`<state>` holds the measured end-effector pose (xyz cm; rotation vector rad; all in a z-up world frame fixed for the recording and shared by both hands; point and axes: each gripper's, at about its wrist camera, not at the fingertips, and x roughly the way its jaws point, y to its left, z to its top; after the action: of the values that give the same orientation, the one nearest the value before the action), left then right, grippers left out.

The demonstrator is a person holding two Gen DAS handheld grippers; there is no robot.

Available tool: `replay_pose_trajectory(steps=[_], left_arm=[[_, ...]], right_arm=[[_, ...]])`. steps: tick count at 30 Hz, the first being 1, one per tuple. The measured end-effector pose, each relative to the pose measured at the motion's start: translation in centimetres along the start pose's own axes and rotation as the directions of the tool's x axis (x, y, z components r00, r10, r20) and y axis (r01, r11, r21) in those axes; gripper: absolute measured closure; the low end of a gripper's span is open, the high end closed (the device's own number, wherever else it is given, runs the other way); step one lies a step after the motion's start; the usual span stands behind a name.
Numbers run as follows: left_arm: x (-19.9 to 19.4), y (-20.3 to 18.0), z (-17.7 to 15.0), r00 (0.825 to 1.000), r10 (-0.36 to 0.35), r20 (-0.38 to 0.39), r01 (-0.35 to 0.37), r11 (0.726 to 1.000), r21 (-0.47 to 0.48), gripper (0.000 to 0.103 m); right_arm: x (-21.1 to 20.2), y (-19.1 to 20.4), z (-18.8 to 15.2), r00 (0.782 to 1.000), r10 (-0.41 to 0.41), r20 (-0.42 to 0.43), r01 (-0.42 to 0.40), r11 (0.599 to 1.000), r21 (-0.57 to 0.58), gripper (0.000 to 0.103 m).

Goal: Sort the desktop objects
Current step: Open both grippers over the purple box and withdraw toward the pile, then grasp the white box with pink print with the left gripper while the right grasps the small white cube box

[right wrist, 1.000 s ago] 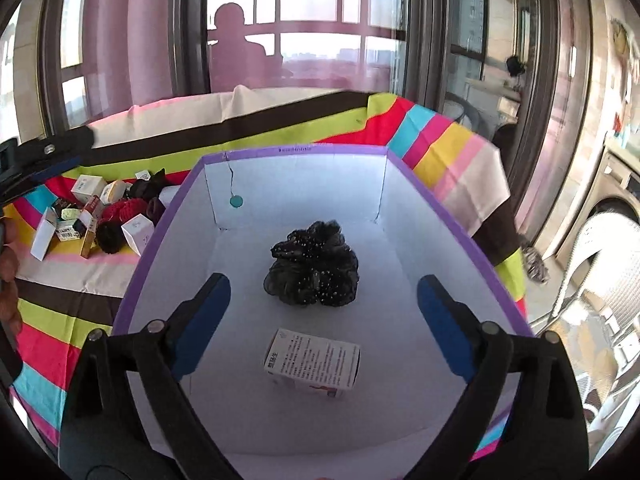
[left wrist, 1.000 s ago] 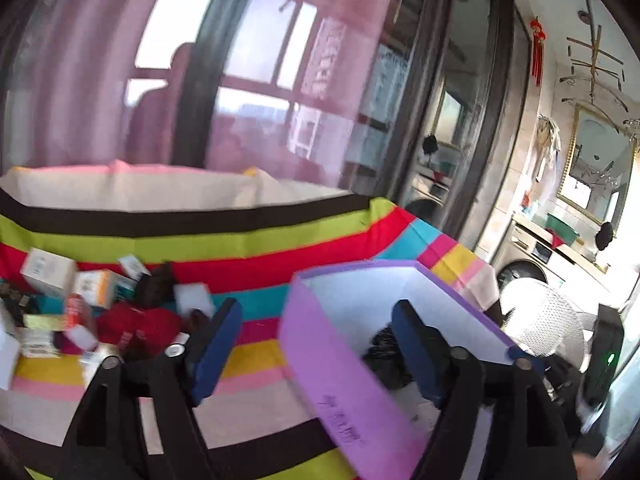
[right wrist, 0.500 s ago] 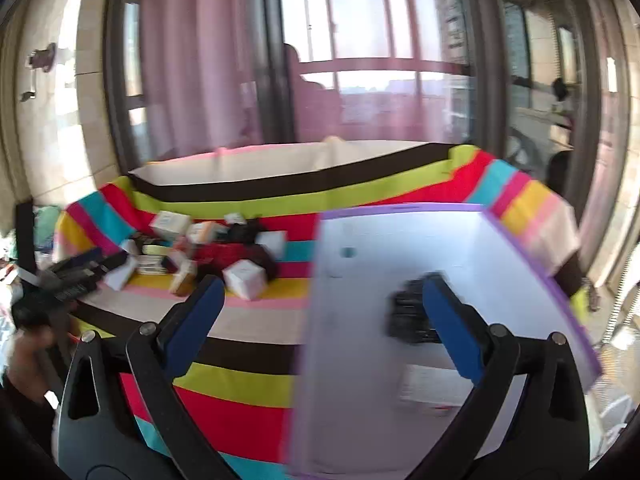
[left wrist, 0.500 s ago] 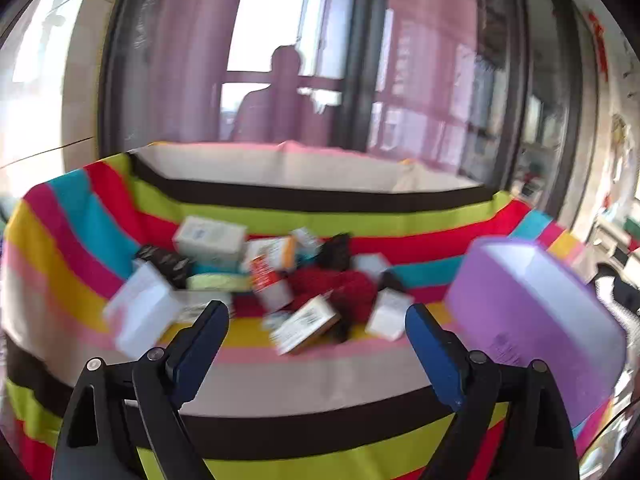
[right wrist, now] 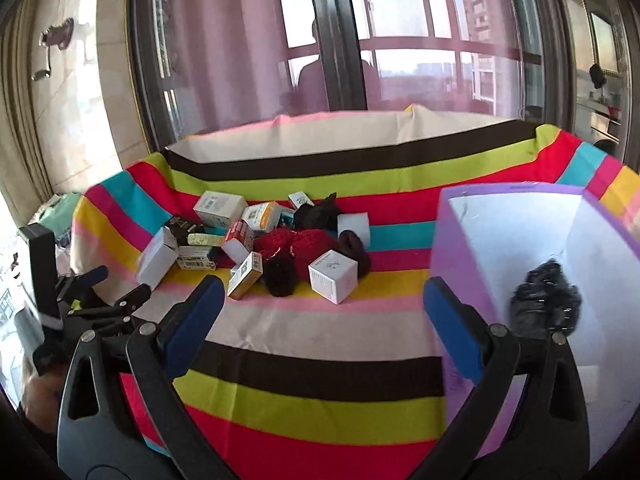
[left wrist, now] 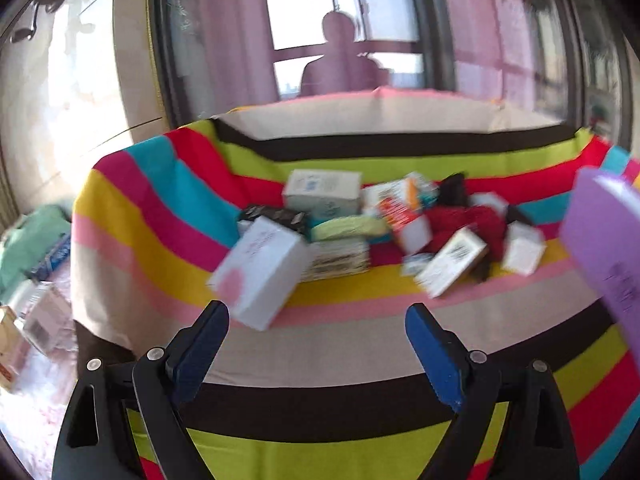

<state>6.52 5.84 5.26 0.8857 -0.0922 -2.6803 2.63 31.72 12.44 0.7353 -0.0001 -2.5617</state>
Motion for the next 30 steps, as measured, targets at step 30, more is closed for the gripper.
replay_pose_trajectory(steps=[30], left_arm=[[11.5, -1.1, 1.4, 0.864, 0.479, -0.155, -0.429, 0.862, 0.271, 0.016]], right_arm=[[17.3, -2.2, -0.3, 0.955, -0.135, -0.264, 0.177, 0.974, 0.142, 0.003]])
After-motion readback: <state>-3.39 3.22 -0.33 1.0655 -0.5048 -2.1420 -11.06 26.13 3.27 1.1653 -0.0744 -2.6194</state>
